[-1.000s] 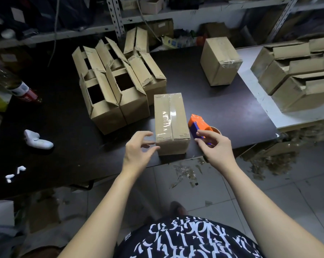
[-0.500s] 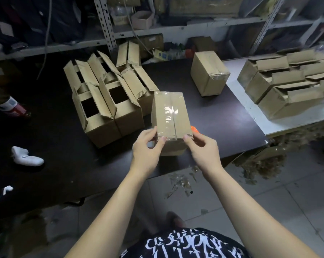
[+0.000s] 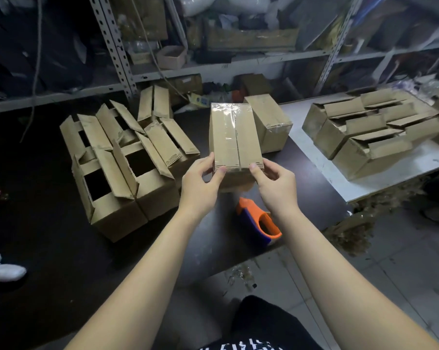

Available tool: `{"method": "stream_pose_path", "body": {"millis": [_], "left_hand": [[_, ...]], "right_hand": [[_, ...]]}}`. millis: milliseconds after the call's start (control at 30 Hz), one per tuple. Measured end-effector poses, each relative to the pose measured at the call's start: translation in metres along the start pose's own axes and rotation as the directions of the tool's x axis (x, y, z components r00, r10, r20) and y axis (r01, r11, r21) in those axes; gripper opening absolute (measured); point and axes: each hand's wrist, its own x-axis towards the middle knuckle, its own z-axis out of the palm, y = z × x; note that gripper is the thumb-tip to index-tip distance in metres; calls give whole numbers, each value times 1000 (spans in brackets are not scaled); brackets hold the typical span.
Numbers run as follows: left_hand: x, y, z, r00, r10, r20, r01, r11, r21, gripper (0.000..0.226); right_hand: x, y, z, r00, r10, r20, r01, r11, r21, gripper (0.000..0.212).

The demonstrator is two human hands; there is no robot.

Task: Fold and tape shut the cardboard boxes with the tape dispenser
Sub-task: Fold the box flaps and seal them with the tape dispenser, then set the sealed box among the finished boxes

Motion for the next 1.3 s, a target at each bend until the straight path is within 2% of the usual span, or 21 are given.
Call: {"method": "stream_pose_path", "body": {"millis": [167,300,533,600,700,800,1067,1200,1300], "left_hand": [[53,-2,29,998,-65,-23,66,998,13,42],[95,-6,58,983,-179,-32,180,983,37,51],[140,-18,98,910,-398,-117,408,910,78,55],[148,-23,108,893,-428,-139,440,895,74,54],[157,-26,120,885,-438,-159,451,891,59,51],[168,-26,126,884,-431,-181,448,892,61,51],[195,-18,125,899,-422,-121,437,887,149,44],[203,-9,106,911,-411,-38,412,905,107,49],[210,0,76,940,-340,-42,342,935,96,55]], "right_hand": [[73,11,5,999,39,12,-39,999,7,20],[131,28,8,994,105,32,-104,994,-15,29],[196,62,14,972,214,102,-201,972,-120,28],[209,69,16,966,237,108,-225,968,-110,22],[224,77,19,961,257,100,-244,961,-132,13],[234,79,23,969,230,95,-211,961,-178,33],[262,64,32,959,268,93,-242,943,-227,39],[256,46,34,987,147,62,-118,933,-339,31],[237,29,44,998,1,66,26,917,-398,32]]}}
